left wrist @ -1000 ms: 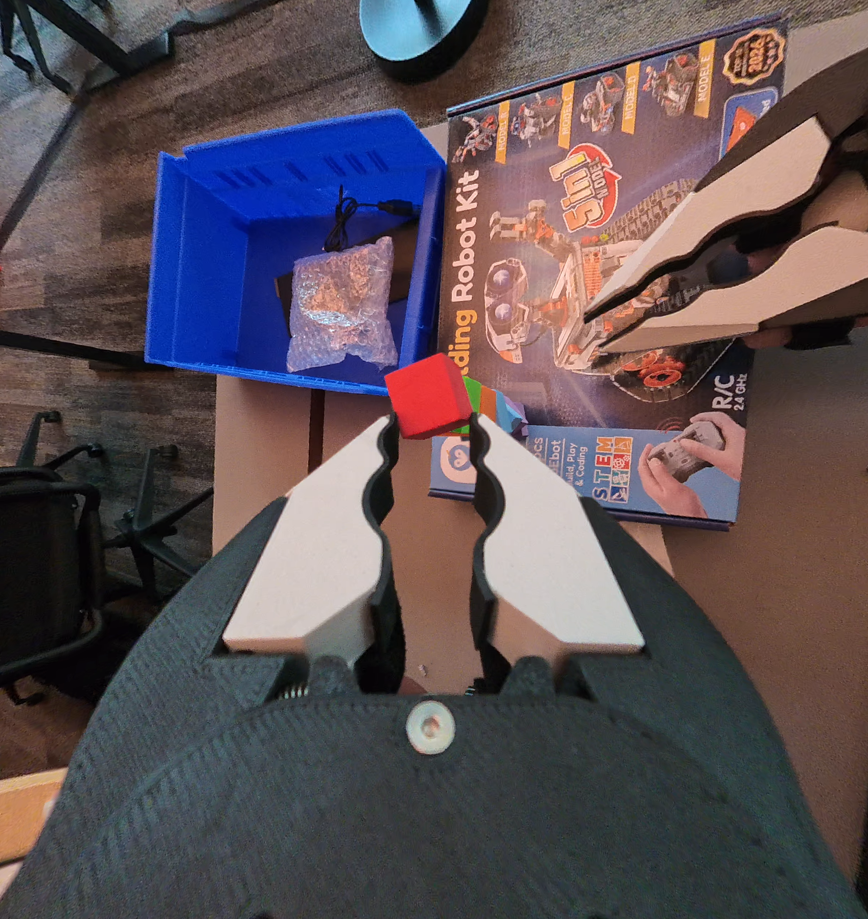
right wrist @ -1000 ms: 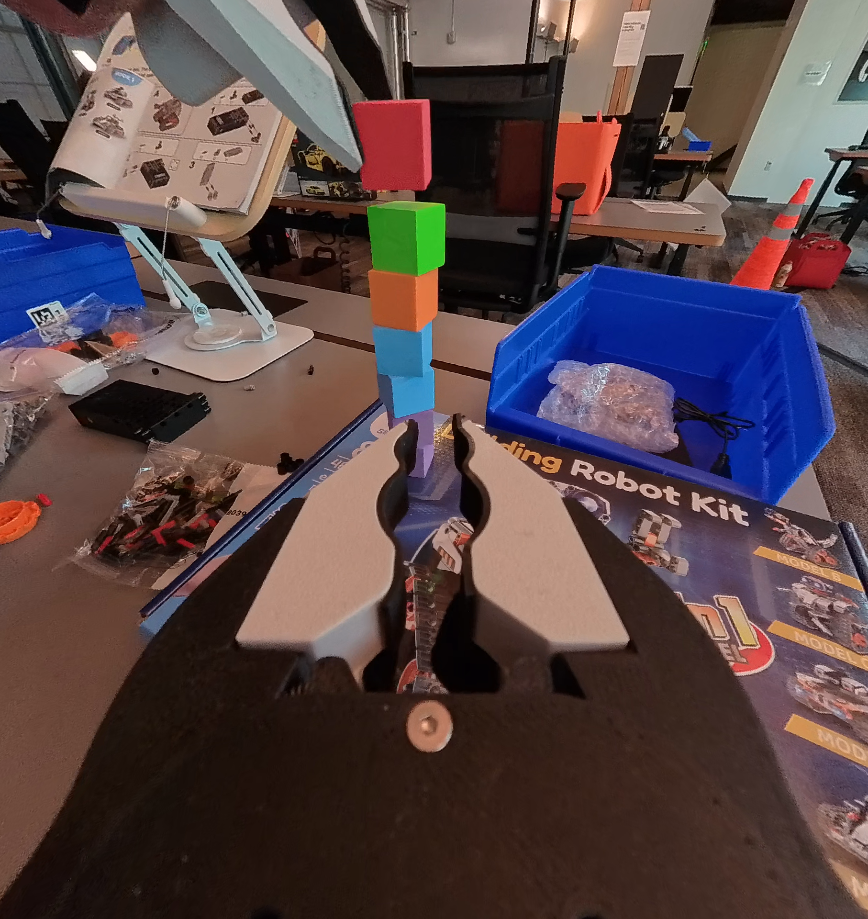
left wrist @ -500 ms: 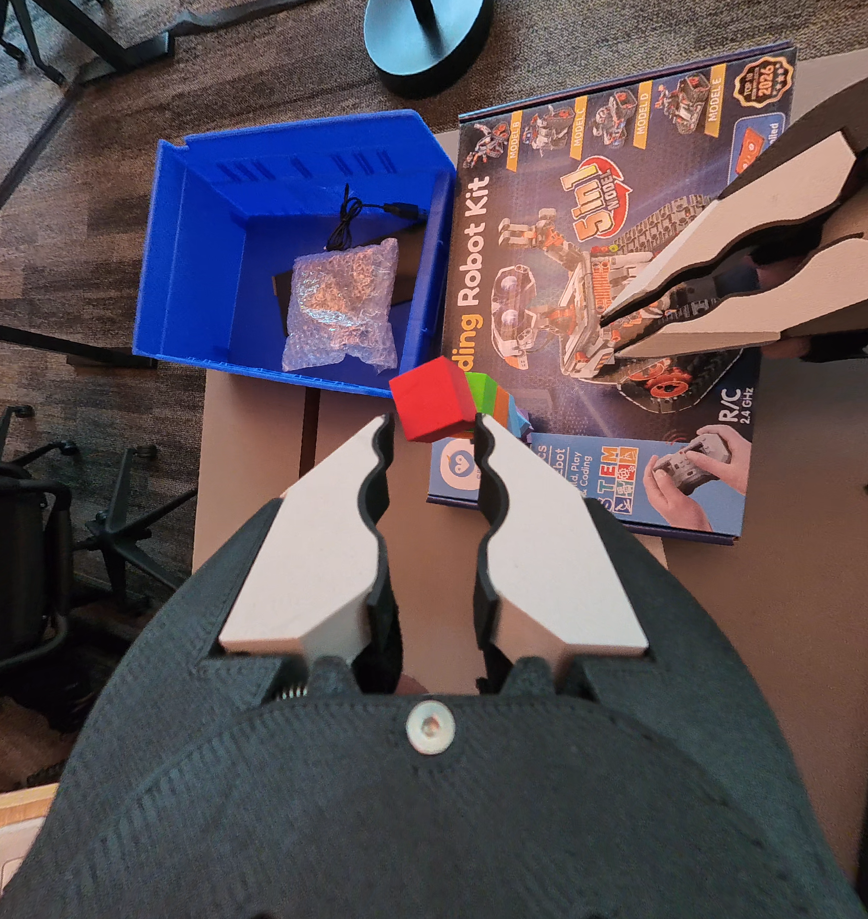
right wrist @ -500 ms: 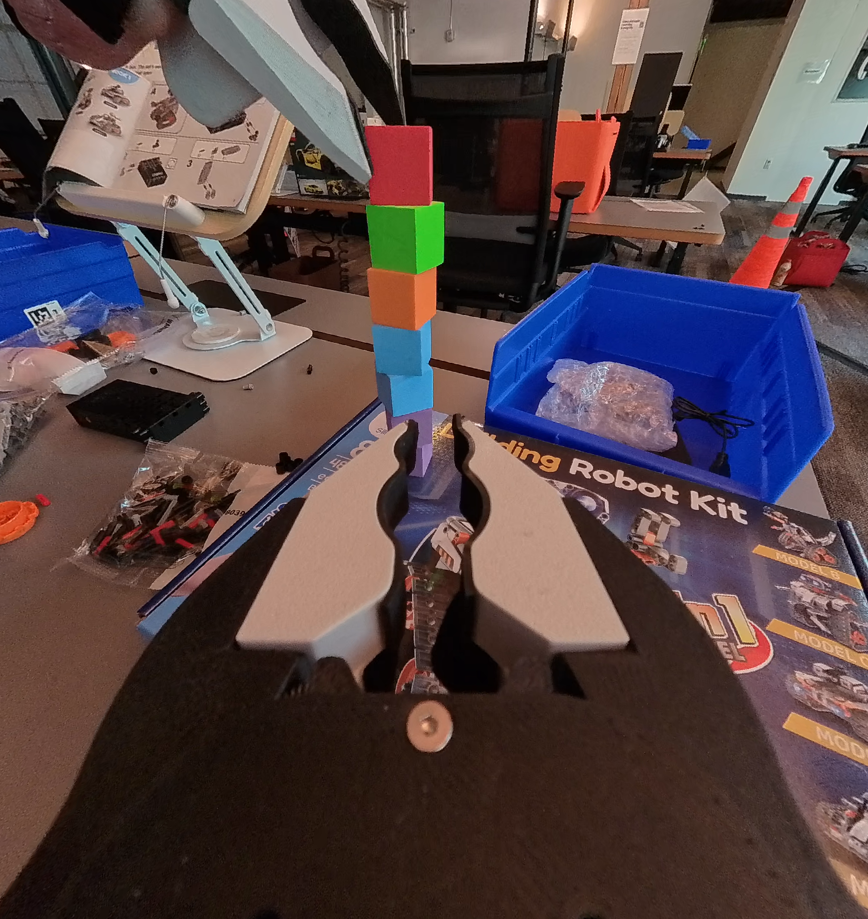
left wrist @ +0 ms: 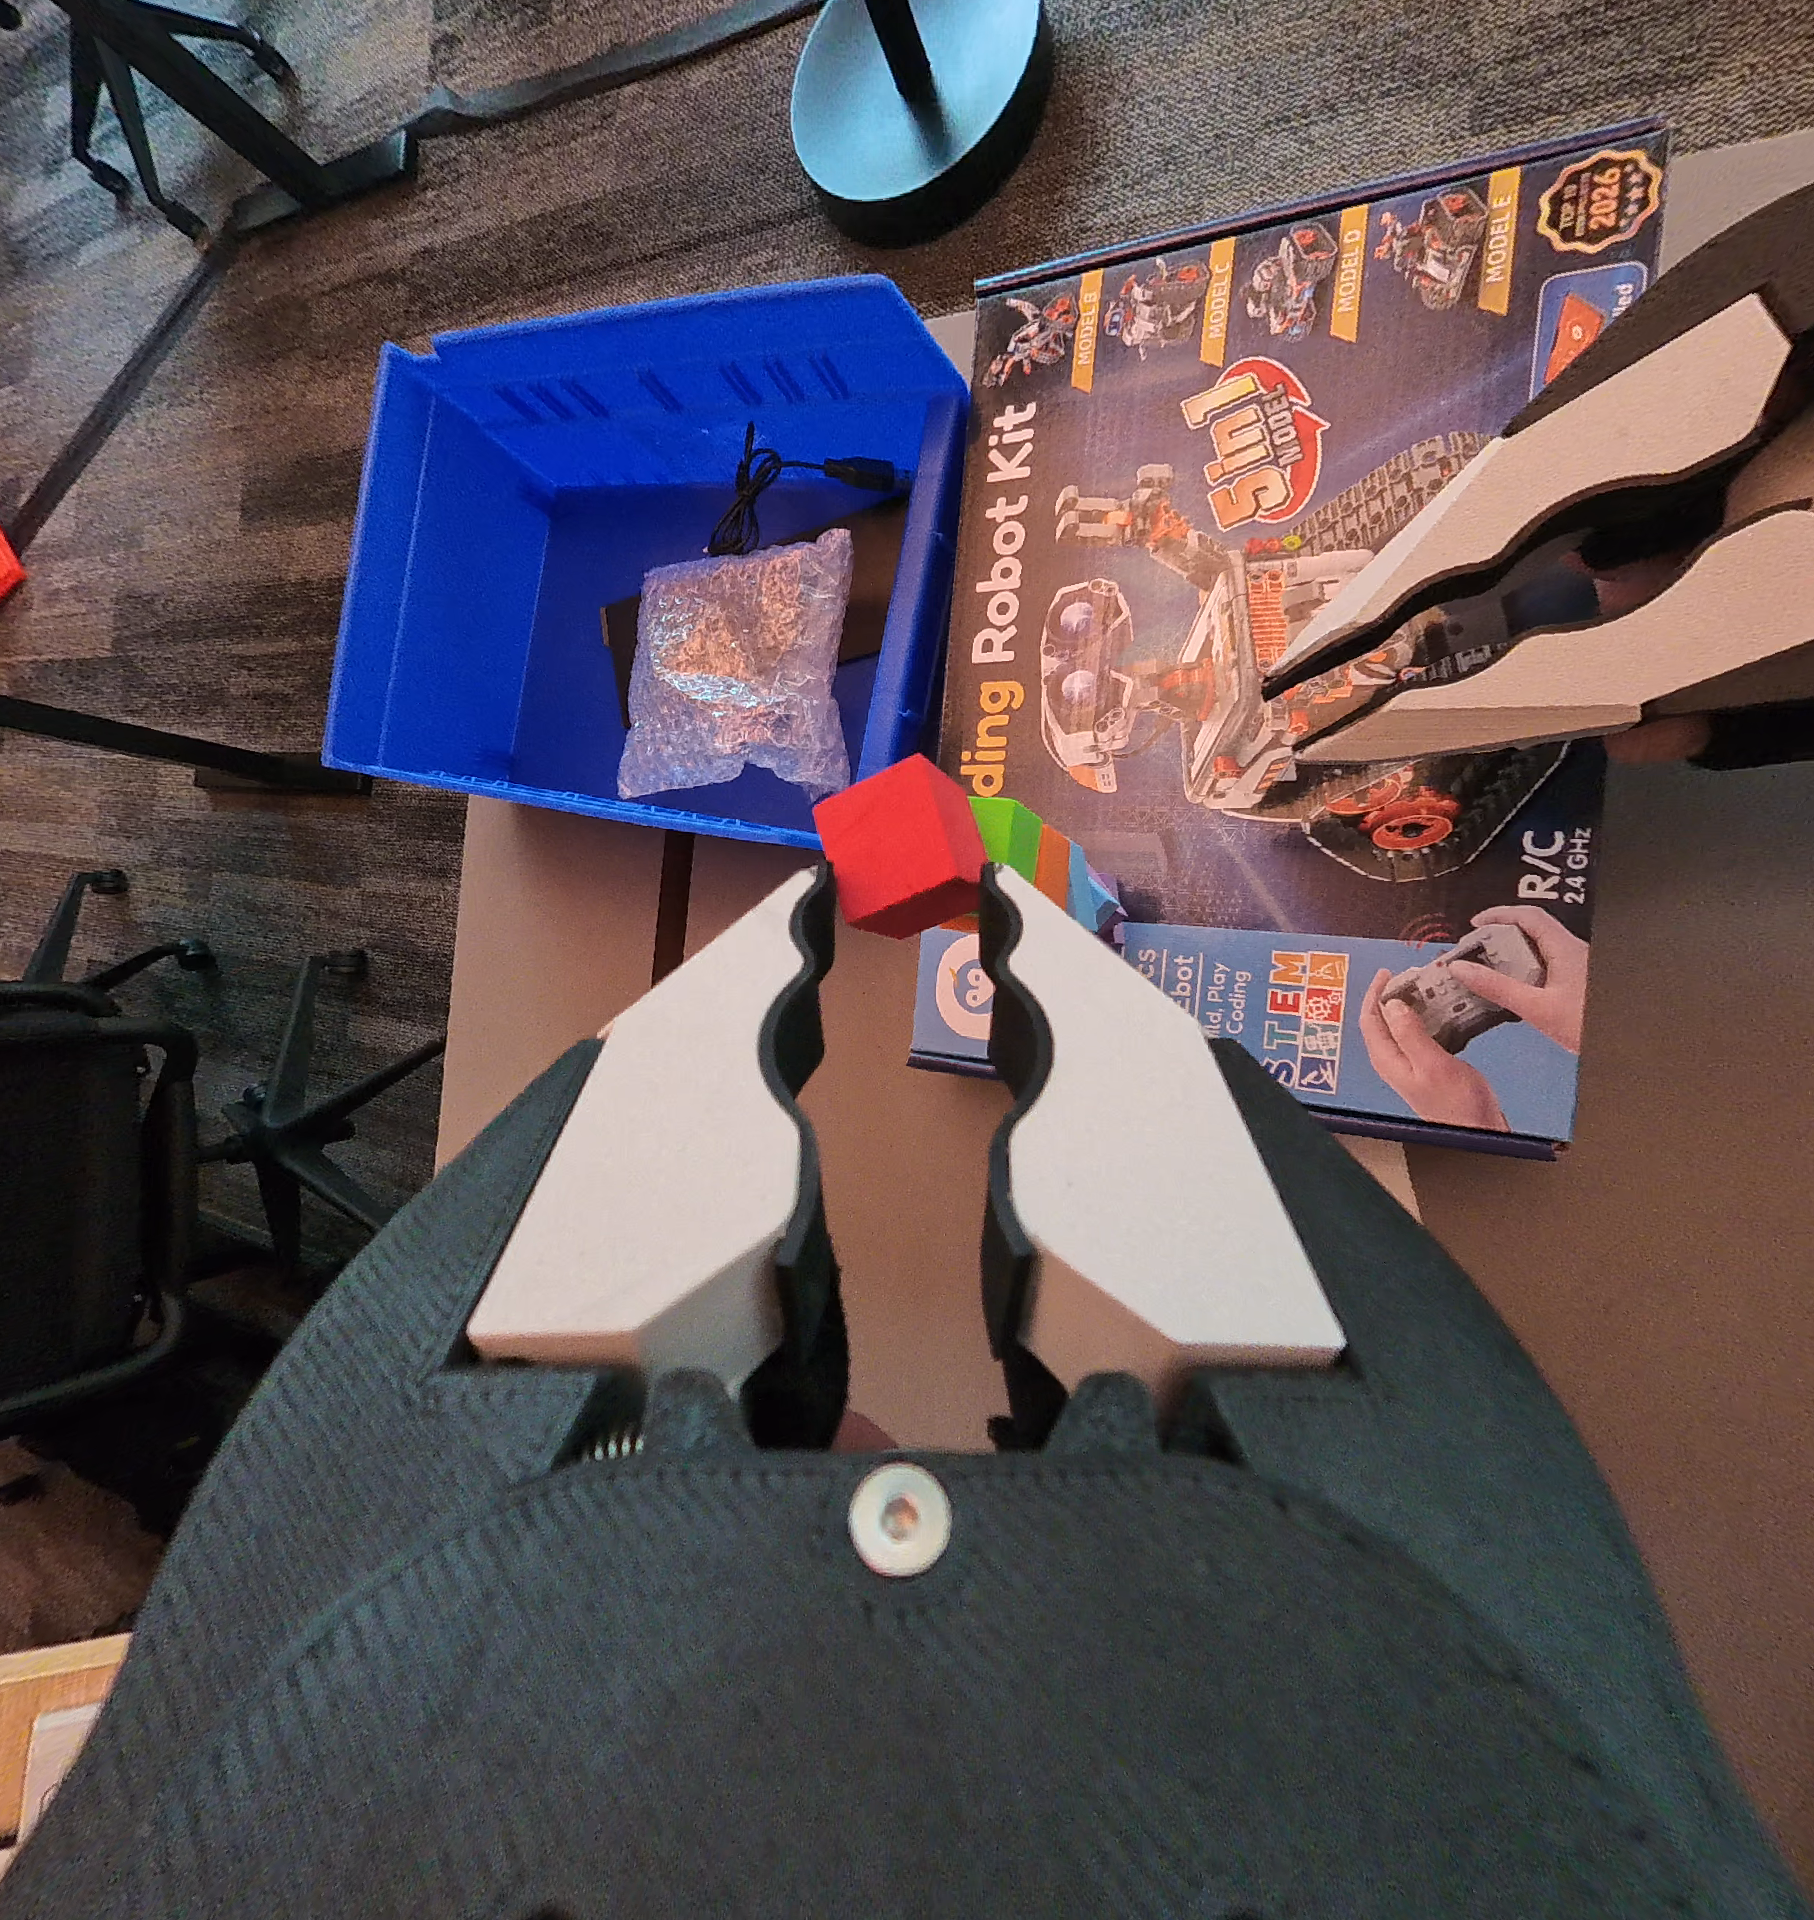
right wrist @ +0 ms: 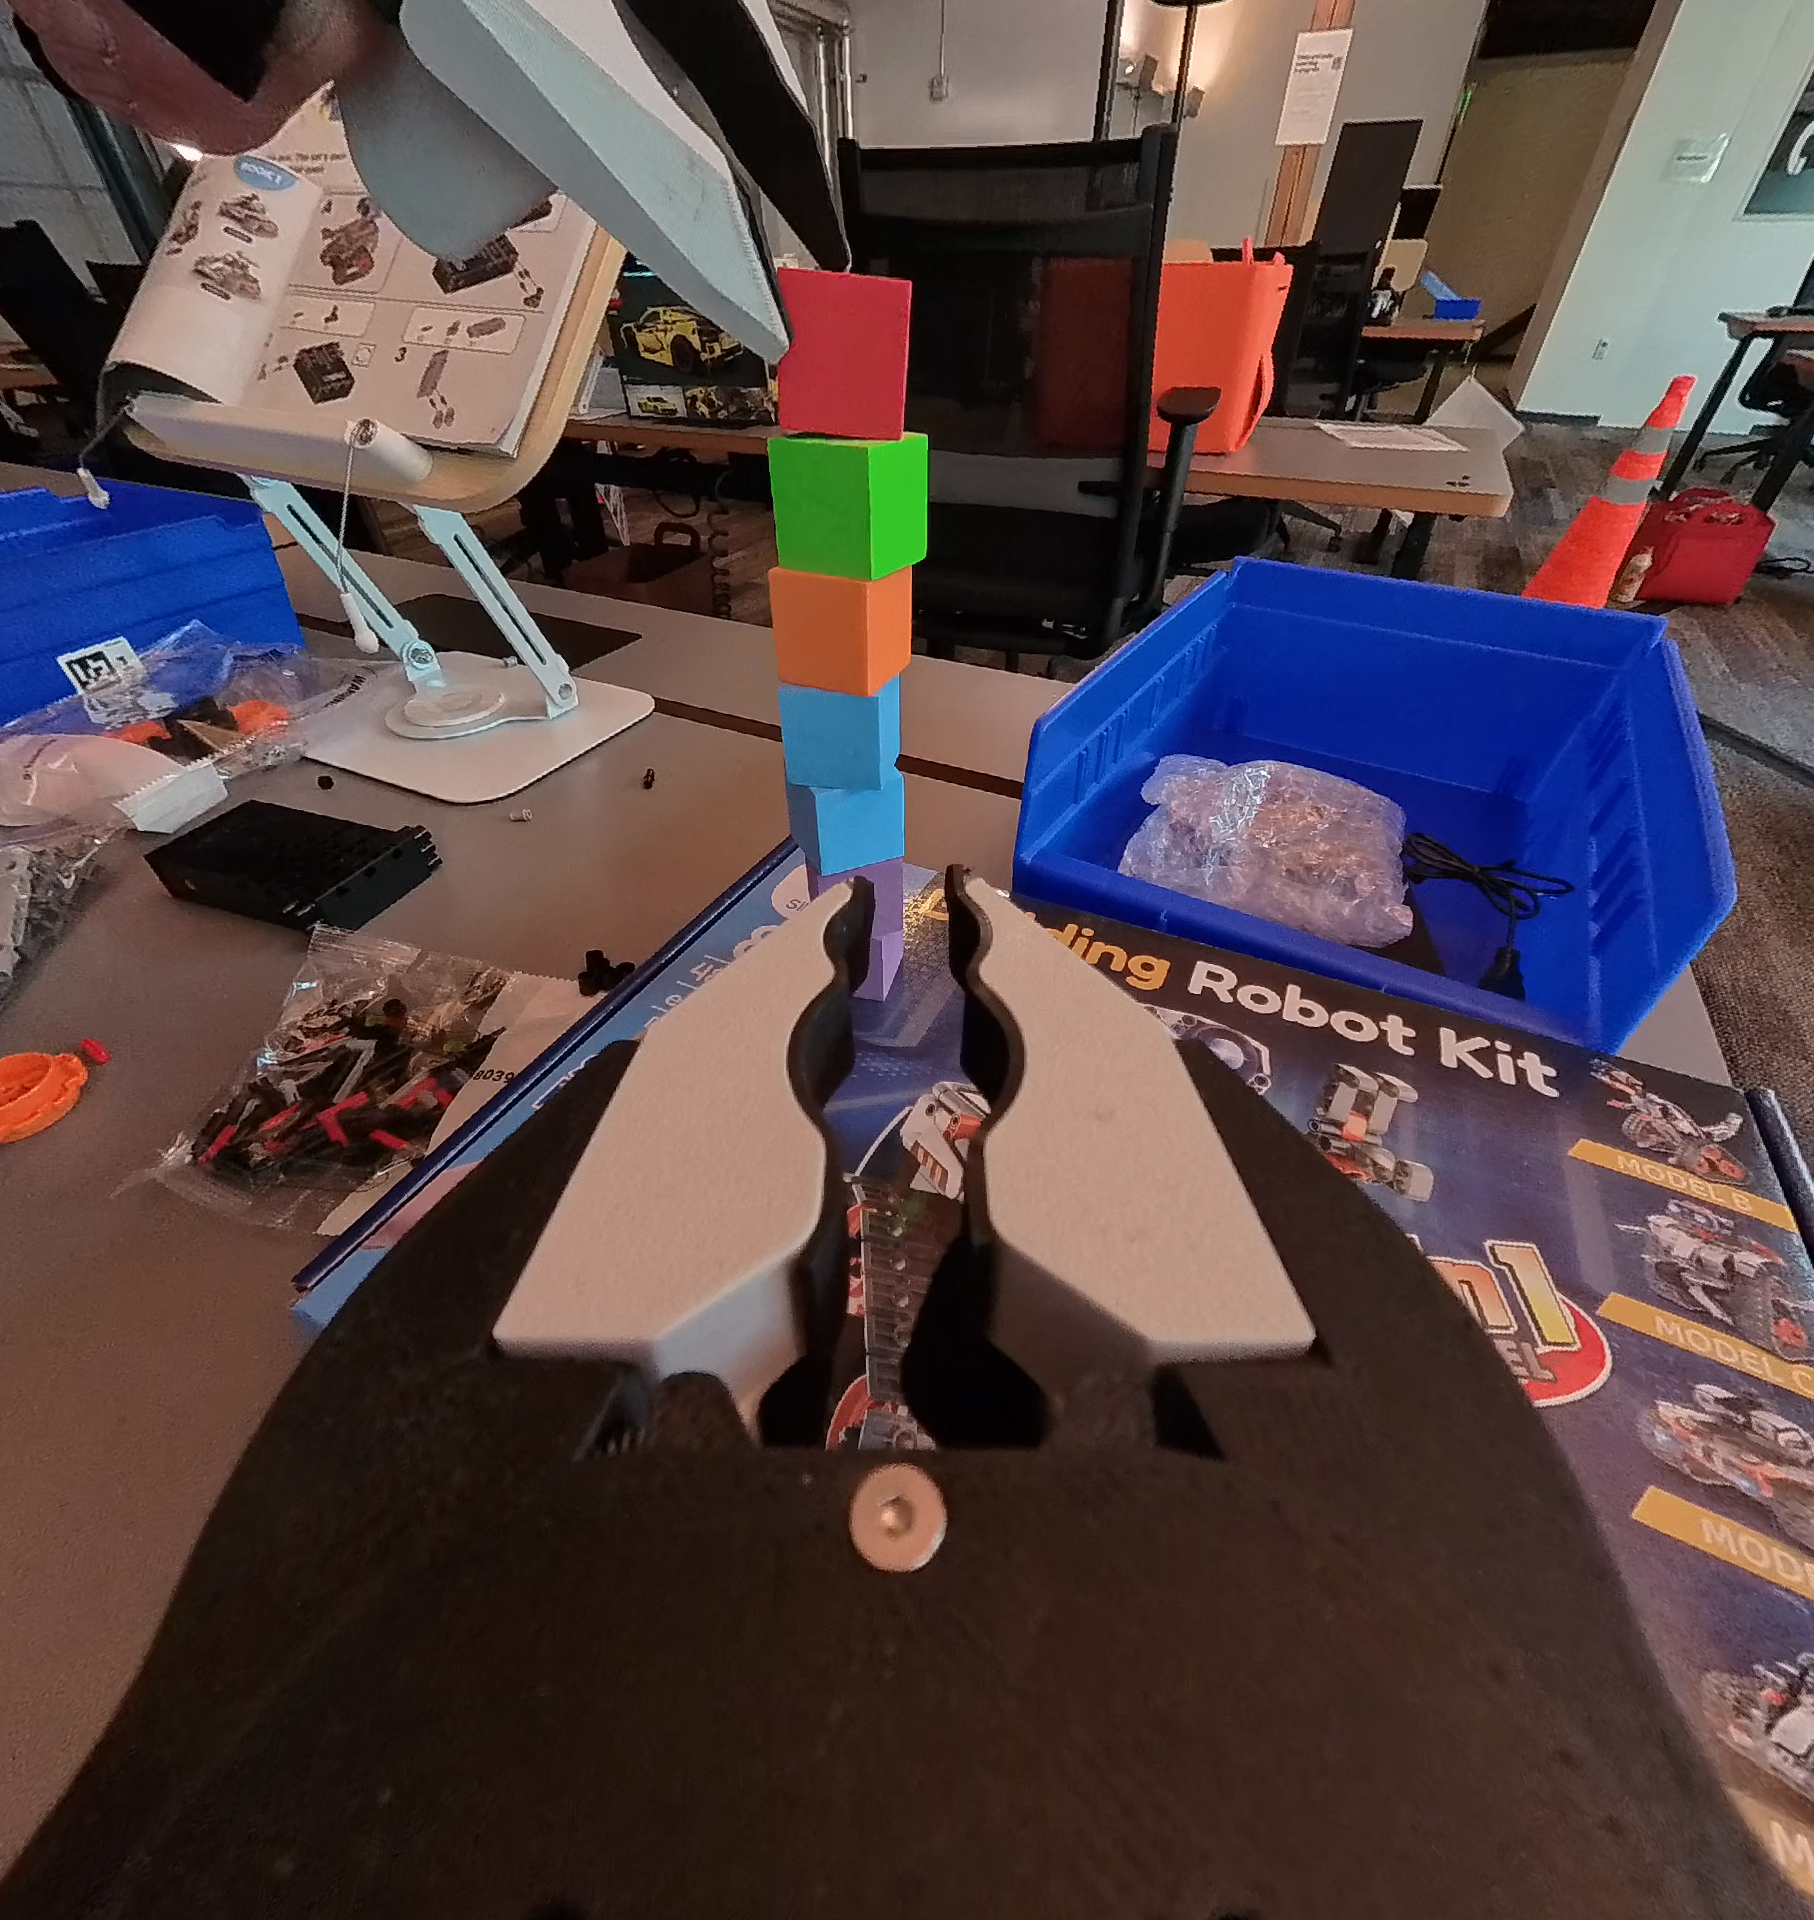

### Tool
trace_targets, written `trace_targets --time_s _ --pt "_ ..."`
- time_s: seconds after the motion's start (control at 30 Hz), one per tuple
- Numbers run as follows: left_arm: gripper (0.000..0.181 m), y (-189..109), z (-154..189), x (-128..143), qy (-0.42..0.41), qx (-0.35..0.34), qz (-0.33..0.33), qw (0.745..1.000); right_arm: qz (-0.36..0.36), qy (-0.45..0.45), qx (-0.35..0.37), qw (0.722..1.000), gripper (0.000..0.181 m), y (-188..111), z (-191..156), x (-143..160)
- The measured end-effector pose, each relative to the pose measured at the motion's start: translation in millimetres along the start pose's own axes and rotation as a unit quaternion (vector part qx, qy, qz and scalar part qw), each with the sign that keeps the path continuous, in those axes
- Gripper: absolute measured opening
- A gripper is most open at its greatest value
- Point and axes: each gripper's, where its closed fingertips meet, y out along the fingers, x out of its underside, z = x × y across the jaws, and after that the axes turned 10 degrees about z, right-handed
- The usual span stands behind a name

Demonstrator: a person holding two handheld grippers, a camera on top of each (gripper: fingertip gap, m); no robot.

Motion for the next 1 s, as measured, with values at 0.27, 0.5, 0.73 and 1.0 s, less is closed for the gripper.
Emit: trace_targets --time_s 0.27,0.5,0.73,1.0 --pt "0.026 -0.8 3.1 -2.7 0.008 -0.006 0.01 1.0 0.0 0.0 -0.001 1.0 0.013 0.4 -0.2 -0.2" --pt "0.026 -1.3 5.5 -0.8 0.005 -0.002 0.011 1.0 0.0 0.001 -0.001 1.0 0.013 1.0 -0.4 0.2" --pt "0.031 0.1 3.6 1.2 0.003 -0.011 0.017 1.0 0.002 0.001 -0.001 1.0 0.013 1.1 -0.3 -0.5" --pt "0.034 -3.5 0.8 1.4 0.005 -0.021 0.025 0.999 0.002 0.001 -0.001 1.0 0.013 1.5 -0.5 -0.5"
